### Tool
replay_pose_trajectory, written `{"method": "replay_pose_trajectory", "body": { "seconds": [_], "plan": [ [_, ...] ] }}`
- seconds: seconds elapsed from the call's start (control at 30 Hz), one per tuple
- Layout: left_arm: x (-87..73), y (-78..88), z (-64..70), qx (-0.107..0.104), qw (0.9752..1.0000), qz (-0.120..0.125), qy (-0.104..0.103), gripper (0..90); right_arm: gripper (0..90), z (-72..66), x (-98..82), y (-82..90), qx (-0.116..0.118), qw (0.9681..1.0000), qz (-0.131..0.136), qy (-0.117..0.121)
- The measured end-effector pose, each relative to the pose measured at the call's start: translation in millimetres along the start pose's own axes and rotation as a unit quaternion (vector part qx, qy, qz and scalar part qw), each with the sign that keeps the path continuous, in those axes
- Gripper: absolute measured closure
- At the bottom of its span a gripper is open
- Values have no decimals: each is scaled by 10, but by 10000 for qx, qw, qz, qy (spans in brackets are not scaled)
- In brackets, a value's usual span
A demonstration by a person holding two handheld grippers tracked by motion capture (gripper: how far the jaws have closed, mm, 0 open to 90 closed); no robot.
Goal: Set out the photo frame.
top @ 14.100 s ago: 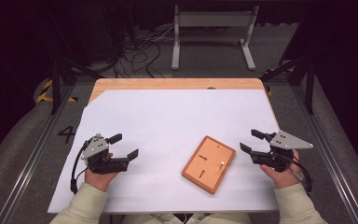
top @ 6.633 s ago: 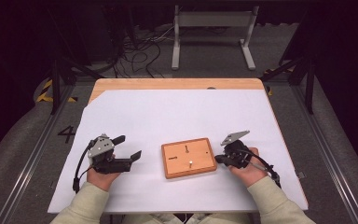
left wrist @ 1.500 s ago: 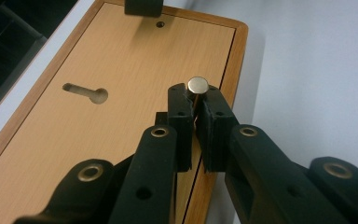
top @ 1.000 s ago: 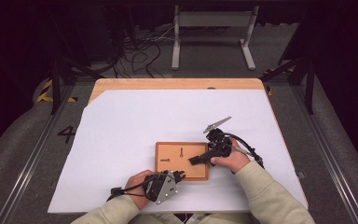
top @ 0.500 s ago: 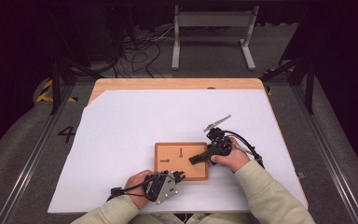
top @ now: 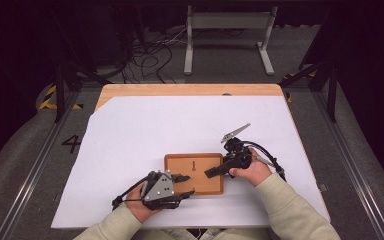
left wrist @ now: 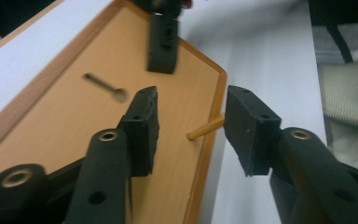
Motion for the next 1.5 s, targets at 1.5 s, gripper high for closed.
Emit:
{"method": "replay_pose_trajectory", "body": {
  "seconds": [1.5],
  "plan": [
    [-180,631,-620,682,9798,1057,1557,467,710,-237,78,313,-1050,9639,408,2412]
  ]
}}
Point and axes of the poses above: each handheld gripper's, and its own axes: y roughly backward along the jaws, x roughly out of its top, z roughly to its right, the point moved 8 cm from there along -y, roughly forward along the jaws, and after that the axes turned 10 degrees about -z, right-handed, at the moved point
